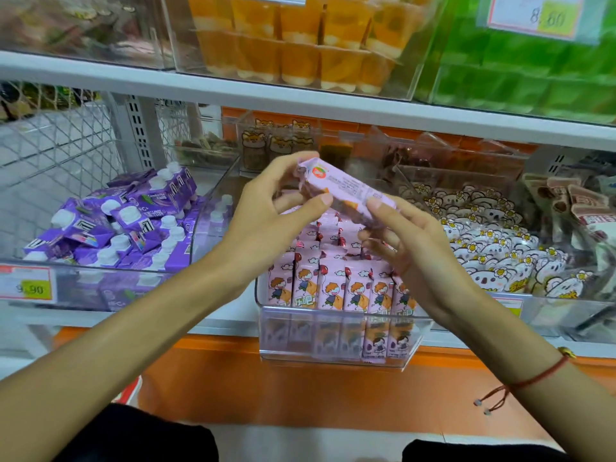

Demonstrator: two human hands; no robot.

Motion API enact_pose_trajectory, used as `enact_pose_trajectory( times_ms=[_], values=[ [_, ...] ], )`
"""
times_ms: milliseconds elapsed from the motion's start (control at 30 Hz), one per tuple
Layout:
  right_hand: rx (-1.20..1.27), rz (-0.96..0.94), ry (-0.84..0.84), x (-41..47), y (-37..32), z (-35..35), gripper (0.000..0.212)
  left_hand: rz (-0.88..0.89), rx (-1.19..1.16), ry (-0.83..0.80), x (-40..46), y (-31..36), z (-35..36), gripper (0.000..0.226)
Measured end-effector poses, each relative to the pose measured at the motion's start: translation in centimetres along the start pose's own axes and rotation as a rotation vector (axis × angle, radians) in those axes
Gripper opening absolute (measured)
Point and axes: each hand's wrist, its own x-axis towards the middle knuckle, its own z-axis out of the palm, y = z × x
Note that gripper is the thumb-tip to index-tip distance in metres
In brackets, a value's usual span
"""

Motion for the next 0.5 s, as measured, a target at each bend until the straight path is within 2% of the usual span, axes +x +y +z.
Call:
enact_pose_trajectory(
  times_ms=[100, 200, 300, 400, 500],
  values=[
    [0.106, 0.009, 0.053, 0.2, -0.2, -0.1, 0.050, 0.015, 0.014, 0.071, 0.0, -0.2, 0.0, 0.034],
    [0.047, -0.015, 0.066, 0.5, -0.3, 0.0, 0.040, 0.038, 0.010, 0.136, 0.1, -0.3, 0.0, 0.026],
    [-0.018, -0.024, 0.084, 1.2, 0.0, 0.4, 0.040, 0.046, 0.007, 0.190, 0.4, -0.5, -0.3, 0.025],
    [-0.207, -0.039, 0.078, 2.5, 0.6, 0.7, 0.041, 0.058, 0.060, 0.243, 1.0, -0.9, -1.0, 0.024],
    [-0.574, -0.106, 0.059, 4.4, 1.5, 0.4, 0.031, 0.066, 0.200, 0.301, 2.2, -1.2, -2.2, 0.028]
  ],
)
